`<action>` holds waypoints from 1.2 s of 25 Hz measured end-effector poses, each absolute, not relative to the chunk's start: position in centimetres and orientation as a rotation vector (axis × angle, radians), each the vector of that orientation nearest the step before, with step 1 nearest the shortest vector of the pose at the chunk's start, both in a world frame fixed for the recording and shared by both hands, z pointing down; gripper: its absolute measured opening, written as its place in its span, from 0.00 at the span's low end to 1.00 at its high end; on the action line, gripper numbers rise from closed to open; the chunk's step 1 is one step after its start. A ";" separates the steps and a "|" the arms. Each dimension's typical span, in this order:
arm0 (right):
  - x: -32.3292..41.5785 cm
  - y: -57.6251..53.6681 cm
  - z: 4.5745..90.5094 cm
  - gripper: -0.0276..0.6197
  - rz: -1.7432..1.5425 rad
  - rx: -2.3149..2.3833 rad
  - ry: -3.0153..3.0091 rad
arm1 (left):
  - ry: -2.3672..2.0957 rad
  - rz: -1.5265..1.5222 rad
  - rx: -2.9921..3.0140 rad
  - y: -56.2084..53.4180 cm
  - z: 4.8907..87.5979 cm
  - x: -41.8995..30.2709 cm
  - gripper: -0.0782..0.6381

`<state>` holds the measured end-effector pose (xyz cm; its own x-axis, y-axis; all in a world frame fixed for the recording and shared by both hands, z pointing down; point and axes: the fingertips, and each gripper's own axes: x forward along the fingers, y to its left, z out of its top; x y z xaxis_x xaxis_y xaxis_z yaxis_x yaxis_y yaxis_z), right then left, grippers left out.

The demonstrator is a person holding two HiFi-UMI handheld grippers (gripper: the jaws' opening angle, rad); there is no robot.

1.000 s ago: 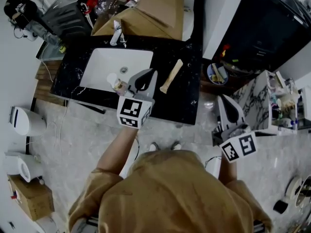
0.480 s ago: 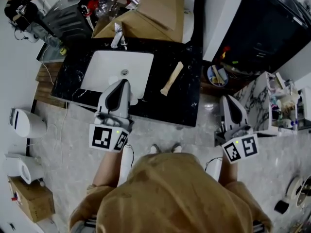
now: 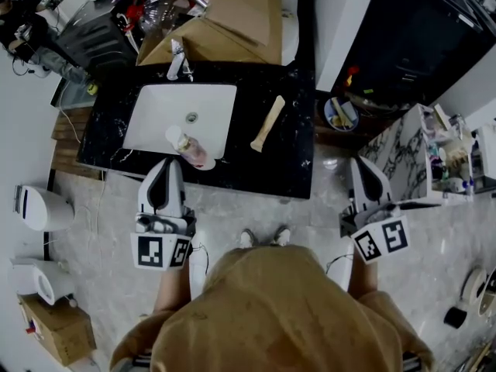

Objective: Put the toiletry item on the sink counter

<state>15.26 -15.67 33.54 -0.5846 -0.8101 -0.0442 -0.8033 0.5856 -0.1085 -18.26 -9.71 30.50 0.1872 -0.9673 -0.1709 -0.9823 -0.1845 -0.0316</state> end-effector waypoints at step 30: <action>13.2 -14.4 33.9 0.05 -0.068 -1.355 2.780 | 1.865 0.209 -2.388 -9.1 31.6 -17.0 0.12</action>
<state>13.21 -14.40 33.87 -0.6151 -0.7881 -0.0237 -0.7860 0.6153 -0.0607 -17.02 -9.14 31.61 0.2385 -0.9558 -0.1721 -0.9702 -0.2424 0.0020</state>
